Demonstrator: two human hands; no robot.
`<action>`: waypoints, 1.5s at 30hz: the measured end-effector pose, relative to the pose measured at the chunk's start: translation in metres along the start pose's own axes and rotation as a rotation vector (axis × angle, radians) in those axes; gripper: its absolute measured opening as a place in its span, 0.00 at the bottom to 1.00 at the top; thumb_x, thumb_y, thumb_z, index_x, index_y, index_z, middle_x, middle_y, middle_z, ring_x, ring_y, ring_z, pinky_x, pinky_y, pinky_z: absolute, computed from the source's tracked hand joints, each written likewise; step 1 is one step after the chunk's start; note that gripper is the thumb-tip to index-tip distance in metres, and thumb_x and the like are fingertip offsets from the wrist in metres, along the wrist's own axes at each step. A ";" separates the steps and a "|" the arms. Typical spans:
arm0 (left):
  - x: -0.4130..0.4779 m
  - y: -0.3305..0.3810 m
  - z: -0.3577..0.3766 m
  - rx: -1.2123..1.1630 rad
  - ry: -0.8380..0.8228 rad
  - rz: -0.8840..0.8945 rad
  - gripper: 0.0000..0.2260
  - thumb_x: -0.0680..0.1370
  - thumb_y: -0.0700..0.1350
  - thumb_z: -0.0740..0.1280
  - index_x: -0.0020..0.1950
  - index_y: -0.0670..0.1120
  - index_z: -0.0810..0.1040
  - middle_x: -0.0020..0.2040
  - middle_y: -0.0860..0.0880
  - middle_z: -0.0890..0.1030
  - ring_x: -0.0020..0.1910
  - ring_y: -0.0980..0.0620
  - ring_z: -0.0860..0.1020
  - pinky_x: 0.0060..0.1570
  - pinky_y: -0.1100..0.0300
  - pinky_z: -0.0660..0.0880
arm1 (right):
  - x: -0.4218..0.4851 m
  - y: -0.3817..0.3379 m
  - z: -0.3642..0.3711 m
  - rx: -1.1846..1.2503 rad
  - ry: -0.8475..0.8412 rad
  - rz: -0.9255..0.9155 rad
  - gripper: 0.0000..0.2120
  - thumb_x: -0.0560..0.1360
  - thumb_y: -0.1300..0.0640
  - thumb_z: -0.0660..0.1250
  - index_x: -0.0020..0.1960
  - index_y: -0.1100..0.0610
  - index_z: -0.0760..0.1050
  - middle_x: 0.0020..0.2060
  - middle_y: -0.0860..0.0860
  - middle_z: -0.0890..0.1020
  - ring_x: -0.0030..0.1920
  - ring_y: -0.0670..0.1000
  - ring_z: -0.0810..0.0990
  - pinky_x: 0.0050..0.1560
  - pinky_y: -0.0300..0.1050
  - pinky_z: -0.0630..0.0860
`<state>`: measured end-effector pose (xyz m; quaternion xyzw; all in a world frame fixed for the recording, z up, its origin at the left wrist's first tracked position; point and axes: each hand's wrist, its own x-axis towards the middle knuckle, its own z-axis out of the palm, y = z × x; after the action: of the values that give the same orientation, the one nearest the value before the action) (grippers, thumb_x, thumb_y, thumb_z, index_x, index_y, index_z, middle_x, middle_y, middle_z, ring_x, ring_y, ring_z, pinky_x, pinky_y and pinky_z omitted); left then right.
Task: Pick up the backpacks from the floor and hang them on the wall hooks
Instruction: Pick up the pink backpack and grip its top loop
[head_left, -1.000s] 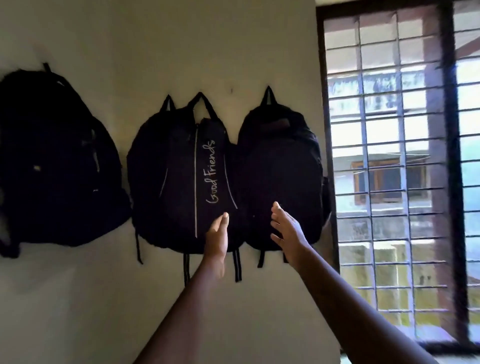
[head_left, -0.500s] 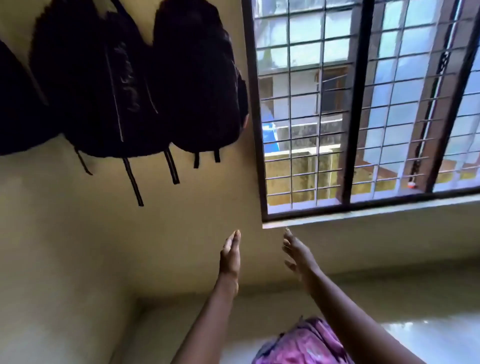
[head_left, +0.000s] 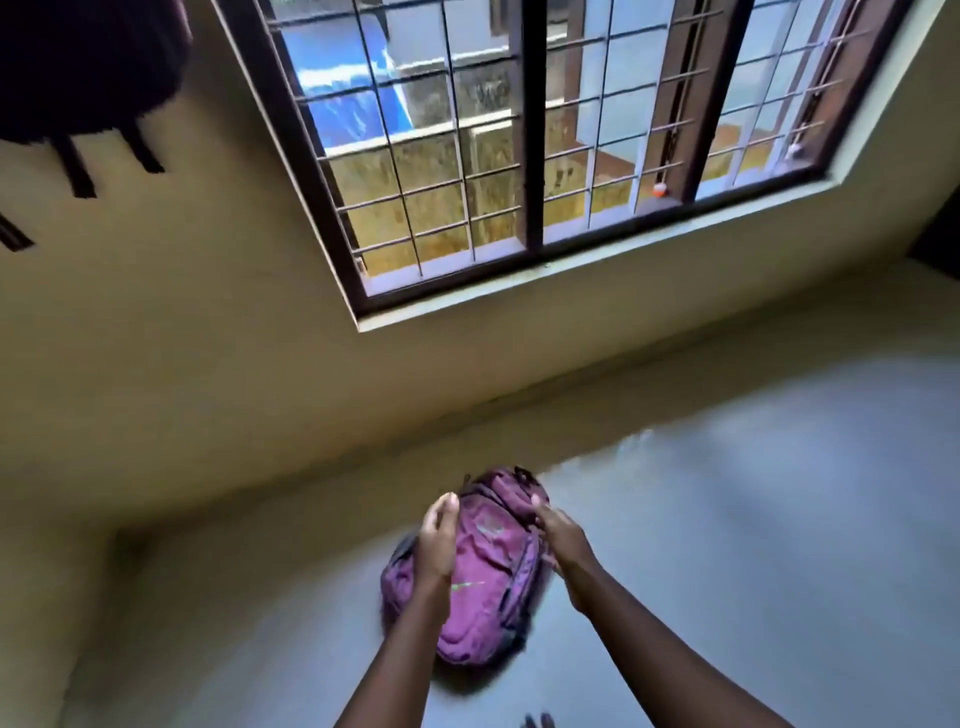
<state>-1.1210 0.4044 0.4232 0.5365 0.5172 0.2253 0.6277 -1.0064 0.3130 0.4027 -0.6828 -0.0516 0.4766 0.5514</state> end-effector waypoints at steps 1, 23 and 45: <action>0.013 -0.007 0.010 0.014 0.010 -0.019 0.16 0.79 0.43 0.60 0.65 0.38 0.71 0.65 0.42 0.74 0.64 0.48 0.72 0.60 0.61 0.65 | 0.011 0.005 -0.005 -0.019 0.016 0.046 0.15 0.78 0.46 0.61 0.59 0.52 0.75 0.61 0.55 0.79 0.63 0.55 0.75 0.68 0.52 0.68; 0.351 -0.417 0.146 0.055 0.106 -0.561 0.09 0.79 0.45 0.60 0.57 0.47 0.75 0.55 0.48 0.78 0.57 0.51 0.74 0.62 0.60 0.69 | 0.479 0.355 -0.040 -0.191 0.230 0.540 0.37 0.69 0.45 0.71 0.71 0.59 0.61 0.68 0.58 0.71 0.66 0.59 0.72 0.68 0.53 0.70; 0.217 -0.127 0.088 0.285 -0.049 -0.436 0.07 0.73 0.41 0.67 0.50 0.49 0.78 0.48 0.47 0.82 0.51 0.47 0.79 0.53 0.55 0.75 | 0.259 0.071 -0.032 -0.509 -0.609 0.055 0.15 0.74 0.60 0.68 0.61 0.58 0.78 0.55 0.50 0.80 0.55 0.43 0.77 0.57 0.25 0.69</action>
<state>-0.9982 0.5070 0.2100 0.5008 0.6315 -0.0035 0.5919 -0.8754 0.4174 0.1900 -0.6263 -0.3108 0.6437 0.3112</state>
